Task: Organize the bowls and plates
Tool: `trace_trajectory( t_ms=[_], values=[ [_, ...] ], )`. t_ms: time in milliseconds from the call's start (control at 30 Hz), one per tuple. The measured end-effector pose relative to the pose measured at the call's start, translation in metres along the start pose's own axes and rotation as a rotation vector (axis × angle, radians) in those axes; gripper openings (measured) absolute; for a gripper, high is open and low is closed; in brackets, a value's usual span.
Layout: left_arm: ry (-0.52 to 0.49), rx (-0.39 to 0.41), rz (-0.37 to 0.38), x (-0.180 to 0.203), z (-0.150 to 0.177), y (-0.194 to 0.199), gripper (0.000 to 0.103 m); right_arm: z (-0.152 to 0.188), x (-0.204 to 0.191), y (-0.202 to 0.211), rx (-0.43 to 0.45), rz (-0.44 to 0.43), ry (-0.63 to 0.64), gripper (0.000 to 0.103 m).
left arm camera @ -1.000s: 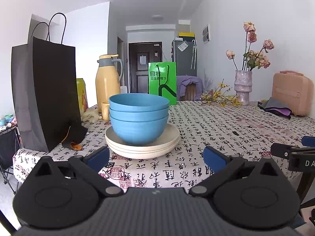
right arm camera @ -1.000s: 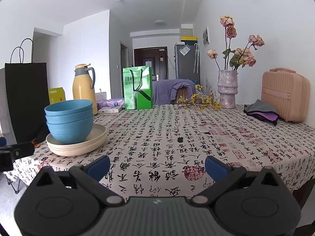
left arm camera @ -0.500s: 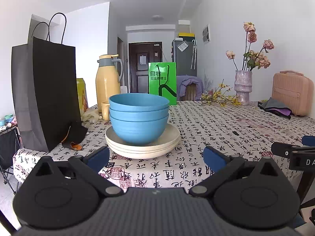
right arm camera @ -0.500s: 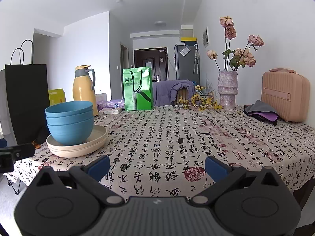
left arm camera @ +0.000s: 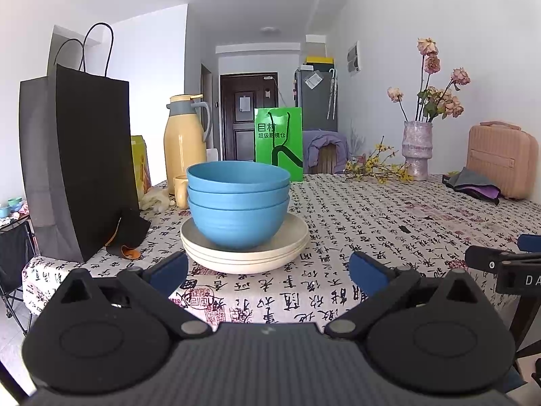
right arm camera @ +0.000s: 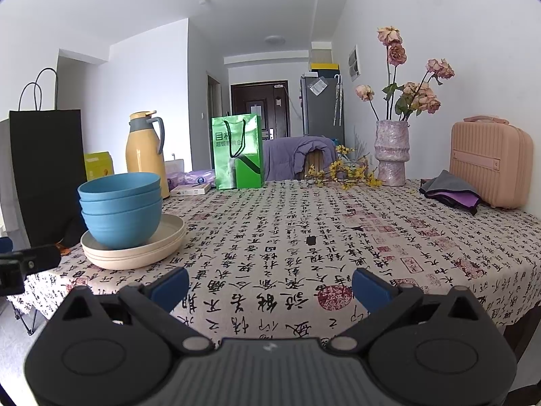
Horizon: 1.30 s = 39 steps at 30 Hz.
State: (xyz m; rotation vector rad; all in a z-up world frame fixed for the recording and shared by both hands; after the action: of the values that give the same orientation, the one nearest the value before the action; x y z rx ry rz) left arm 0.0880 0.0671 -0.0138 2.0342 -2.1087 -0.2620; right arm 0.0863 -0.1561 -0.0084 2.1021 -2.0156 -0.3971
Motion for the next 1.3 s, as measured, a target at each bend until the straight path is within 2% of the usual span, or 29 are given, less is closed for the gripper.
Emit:
trace_trajectory(
  t_ms=[1300],
  values=[
    [0.000,-0.009,0.007,0.0000,0.0008,-0.0009,0.103,0.0024,-0.0002,-0.0017,-0.010,-0.009,-0.005,0.103]
  ],
)
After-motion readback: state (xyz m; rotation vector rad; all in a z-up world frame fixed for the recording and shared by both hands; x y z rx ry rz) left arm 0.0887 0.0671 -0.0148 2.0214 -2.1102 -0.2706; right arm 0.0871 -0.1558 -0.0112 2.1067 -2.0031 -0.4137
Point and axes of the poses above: each gripper's, at about its wrist camera, not at the fingertips, and y roughly against the way its jaws point, x to its right, z to its underside, the point moved 10 cm from there along -y, roughly the way its jaws point, and after that the axes turned 3 degrees about y, right-handed, at the moved point
